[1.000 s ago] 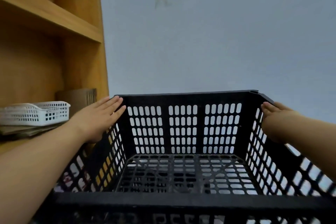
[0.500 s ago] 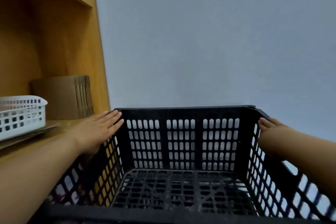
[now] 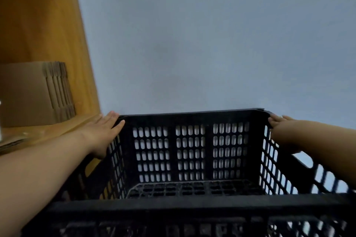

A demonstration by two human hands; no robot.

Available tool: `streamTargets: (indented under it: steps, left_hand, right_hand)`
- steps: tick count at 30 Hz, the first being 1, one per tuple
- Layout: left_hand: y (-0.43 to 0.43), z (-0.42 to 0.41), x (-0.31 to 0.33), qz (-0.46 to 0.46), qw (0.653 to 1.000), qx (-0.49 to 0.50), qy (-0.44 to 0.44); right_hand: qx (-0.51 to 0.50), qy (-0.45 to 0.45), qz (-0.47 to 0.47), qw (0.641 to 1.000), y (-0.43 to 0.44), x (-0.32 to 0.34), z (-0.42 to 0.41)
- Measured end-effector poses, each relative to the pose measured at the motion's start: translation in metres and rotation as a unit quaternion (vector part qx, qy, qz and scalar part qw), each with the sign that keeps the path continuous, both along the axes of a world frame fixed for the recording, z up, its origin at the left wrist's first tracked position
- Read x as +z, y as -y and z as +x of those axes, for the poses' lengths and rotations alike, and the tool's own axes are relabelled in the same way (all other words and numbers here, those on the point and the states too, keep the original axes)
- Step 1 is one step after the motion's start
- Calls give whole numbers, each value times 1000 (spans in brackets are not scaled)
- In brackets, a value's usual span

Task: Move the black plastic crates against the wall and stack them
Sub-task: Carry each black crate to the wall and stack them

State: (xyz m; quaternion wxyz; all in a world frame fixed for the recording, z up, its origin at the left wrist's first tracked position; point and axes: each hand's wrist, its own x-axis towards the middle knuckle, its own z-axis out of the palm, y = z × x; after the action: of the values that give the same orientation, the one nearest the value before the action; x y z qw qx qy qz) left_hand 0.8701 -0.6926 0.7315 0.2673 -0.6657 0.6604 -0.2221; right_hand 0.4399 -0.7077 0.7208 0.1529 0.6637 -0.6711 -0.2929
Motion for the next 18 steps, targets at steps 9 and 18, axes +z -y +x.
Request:
streamTargets:
  steps: [9,18]
  left_hand:
    - [-5,2,-5,51,994,46,-84]
    - [-9,6,-6,29,991,14,-130]
  right_hand:
    - [7,-70,-23,997,-15,-10,-20]
    - [-33,-88,10,996,-23,-15,-24]
